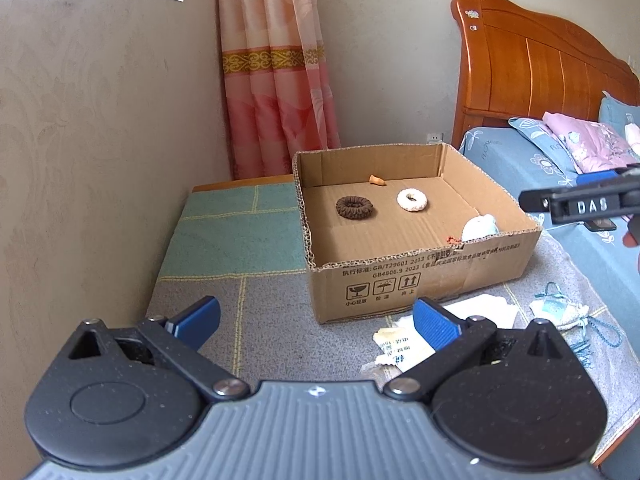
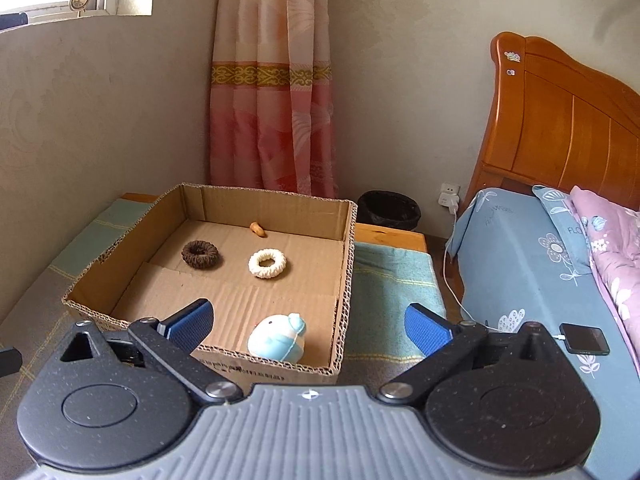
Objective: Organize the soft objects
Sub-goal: 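Move the left tool to the grey cloth while the right tool approaches the blue sachet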
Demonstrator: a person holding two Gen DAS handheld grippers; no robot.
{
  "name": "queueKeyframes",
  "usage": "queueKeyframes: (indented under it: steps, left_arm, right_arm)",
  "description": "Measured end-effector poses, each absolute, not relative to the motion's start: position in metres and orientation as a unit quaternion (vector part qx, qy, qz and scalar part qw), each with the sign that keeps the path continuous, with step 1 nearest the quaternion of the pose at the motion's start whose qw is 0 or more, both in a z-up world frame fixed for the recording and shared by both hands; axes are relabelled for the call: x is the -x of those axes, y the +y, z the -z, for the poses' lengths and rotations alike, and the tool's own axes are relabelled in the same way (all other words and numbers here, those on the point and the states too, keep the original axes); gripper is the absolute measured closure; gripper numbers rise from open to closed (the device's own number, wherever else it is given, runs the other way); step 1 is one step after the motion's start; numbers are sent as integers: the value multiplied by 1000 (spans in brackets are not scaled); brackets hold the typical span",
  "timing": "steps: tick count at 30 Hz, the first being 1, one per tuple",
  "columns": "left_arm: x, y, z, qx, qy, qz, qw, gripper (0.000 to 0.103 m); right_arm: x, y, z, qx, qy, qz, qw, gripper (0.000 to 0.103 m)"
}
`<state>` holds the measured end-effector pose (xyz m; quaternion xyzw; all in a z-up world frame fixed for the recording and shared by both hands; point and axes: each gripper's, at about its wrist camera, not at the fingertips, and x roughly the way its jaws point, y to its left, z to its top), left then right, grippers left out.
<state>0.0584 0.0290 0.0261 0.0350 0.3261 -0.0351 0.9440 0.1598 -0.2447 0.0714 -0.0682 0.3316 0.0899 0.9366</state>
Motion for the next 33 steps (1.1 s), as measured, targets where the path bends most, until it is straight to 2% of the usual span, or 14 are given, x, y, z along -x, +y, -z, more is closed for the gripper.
queueKeyframes:
  steps: [9, 18, 33]
  left_arm:
    - [-49, 22, -7, -20, 347, 53, 936, 1]
    - [-45, -6, 21, -61, 377, 79, 921, 1]
    - [-65, -1, 57, -28, 426, 74, 901, 1]
  right_arm:
    - [-121, -254, -33, 115, 338, -22, 934, 0]
    - [-96, -271, 2, 81, 391, -25, 916, 0]
    - [-98, -271, 4, 71, 396, -25, 915, 0]
